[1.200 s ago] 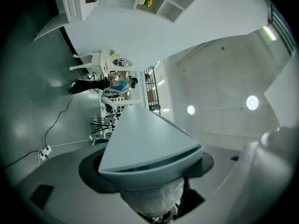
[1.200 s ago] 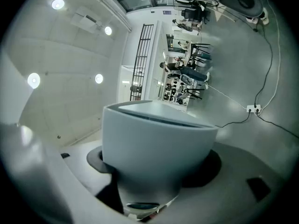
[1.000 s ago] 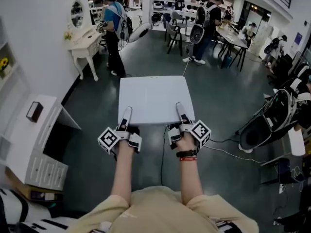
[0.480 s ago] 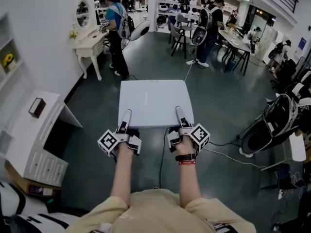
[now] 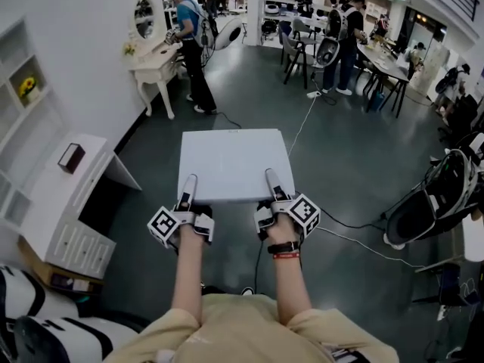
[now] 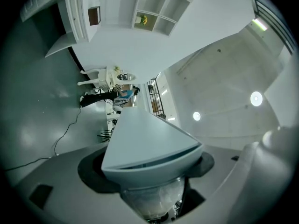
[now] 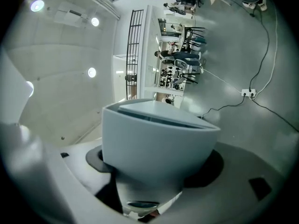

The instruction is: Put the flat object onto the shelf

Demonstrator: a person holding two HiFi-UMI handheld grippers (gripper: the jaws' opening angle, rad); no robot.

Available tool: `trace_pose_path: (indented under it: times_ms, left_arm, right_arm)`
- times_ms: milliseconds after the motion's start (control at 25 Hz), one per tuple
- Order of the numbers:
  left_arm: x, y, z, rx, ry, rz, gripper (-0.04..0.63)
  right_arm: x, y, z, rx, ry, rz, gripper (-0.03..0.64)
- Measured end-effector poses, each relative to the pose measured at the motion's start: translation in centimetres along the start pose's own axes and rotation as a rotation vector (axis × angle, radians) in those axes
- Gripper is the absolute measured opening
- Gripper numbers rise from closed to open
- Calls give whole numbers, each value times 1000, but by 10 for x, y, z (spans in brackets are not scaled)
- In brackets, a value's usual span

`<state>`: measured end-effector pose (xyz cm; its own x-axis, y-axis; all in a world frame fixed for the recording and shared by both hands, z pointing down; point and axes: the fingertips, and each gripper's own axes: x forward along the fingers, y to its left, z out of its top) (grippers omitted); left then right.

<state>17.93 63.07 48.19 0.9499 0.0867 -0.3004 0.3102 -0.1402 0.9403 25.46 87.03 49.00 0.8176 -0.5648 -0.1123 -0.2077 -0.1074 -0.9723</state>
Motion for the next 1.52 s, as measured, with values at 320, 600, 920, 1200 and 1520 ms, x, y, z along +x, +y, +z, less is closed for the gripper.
trace_pose_path:
  times_ms: [320, 600, 920, 1200, 1520]
  left_arm:
    - [-21, 4, 42, 34, -67, 44, 364]
    - [-24, 10, 91, 46, -118, 53, 364]
    - [-29, 25, 140, 42, -171, 69, 364]
    - [-36, 32, 193, 54, -248, 82, 364]
    - [-73, 31, 283, 91, -407, 72, 364]
  right_arm:
    - [32, -1, -42, 35, 88, -7, 376]
    - [77, 2, -80, 41, 147, 1, 376]
    - [118, 3, -120, 39, 199, -5, 376]
    - [168, 11, -164, 33, 278, 9, 376]
    - [231, 33, -257, 23, 429, 58, 376]
